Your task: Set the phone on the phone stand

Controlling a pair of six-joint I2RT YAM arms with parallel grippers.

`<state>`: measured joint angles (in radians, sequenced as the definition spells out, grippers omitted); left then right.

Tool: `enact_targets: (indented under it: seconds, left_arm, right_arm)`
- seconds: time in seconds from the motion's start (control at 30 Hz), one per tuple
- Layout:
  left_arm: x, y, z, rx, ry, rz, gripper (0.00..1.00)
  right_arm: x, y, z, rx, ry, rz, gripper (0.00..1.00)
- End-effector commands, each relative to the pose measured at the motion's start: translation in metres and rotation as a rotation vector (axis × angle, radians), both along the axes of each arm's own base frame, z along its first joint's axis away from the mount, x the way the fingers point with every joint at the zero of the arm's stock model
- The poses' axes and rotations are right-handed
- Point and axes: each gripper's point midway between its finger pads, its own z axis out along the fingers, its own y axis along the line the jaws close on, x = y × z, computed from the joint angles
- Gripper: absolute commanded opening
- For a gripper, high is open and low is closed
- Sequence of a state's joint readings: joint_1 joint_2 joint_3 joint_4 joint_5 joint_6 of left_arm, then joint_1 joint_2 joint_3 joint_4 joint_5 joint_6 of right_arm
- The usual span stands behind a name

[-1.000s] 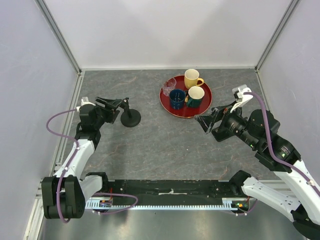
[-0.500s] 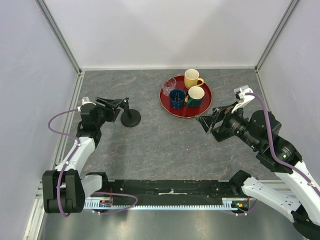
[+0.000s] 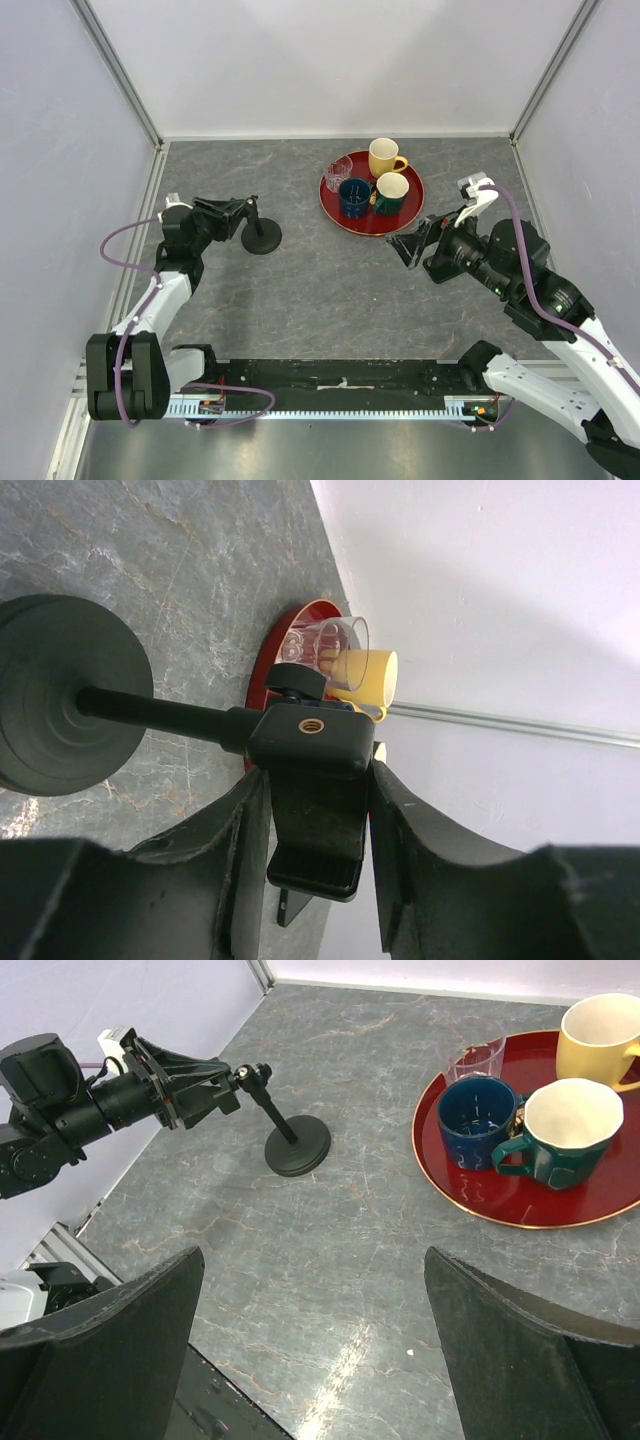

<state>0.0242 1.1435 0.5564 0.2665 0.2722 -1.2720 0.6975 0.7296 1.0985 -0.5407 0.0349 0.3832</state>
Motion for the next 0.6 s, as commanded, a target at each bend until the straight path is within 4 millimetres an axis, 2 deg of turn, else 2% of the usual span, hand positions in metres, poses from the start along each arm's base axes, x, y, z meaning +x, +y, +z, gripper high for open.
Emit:
enact_targets:
  seconds: [0.0, 0.03, 0.1, 0.13, 0.17, 0.2, 0.23, 0.27, 0.3, 0.37, 0.4, 0.47, 0.5, 0.57]
  left_arm:
    - [-0.005, -0.002, 0.002, -0.075, 0.0, 0.037, 0.35]
    - [-0.006, 0.005, 0.007, -0.075, -0.017, 0.084, 0.31]
    - [-0.016, -0.01, 0.003, -0.12, 0.021, 0.092, 0.16]
    - [-0.018, -0.006, 0.007, -0.131, 0.016, 0.147, 0.11]
    - [-0.025, -0.006, -0.007, -0.171, 0.099, 0.19, 0.04]
    - [-0.03, -0.017, -0.007, -0.187, 0.125, 0.184, 0.03]
    - [-0.03, -0.01, -0.003, -0.183, 0.119, 0.257, 0.02]
    - [-0.035, -0.012, -0.007, -0.192, 0.166, 0.285, 0.02]
    - [-0.039, -0.024, -0.005, -0.188, 0.175, 0.27, 0.02]
    - [-0.041, -0.024, -0.005, -0.222, 0.215, 0.344, 0.02]
    - [-0.049, -0.03, -0.016, -0.223, 0.268, 0.347, 0.02]
    - [-0.051, -0.035, -0.019, -0.267, 0.295, 0.372, 0.02]
    - [-0.056, -0.044, -0.02, -0.265, 0.307, 0.356, 0.02]
    - [-0.055, -0.046, -0.014, -0.245, 0.276, 0.379, 0.02]
  right_arm:
    - [0.006, 0.009, -0.002, 0.017, 0.021, 0.006, 0.98]
    - [0.008, 0.011, -0.008, 0.014, 0.038, 0.003, 0.98]
    - [0.015, 0.014, -0.021, -0.01, 0.076, -0.012, 0.98]
    - [0.018, 0.016, -0.029, -0.021, 0.096, -0.019, 0.98]
    - [0.021, 0.018, -0.035, -0.029, 0.111, -0.024, 0.98]
    - [0.026, 0.022, -0.044, -0.046, 0.136, -0.027, 0.98]
    - [0.028, 0.025, -0.051, -0.053, 0.15, -0.025, 0.98]
    - [0.031, 0.027, -0.057, -0.059, 0.165, -0.026, 0.98]
    - [0.033, 0.031, -0.068, -0.072, 0.19, -0.022, 0.98]
    - [0.034, 0.038, -0.073, -0.054, 0.2, -0.008, 0.98]
    - [0.033, 0.041, -0.081, -0.053, 0.214, -0.001, 0.98]
    - [0.035, 0.046, -0.079, -0.027, 0.202, 0.002, 0.98]
    - [0.036, 0.049, -0.082, -0.029, 0.209, 0.005, 0.98]
    - [0.038, 0.053, -0.083, -0.027, 0.213, 0.005, 0.98]
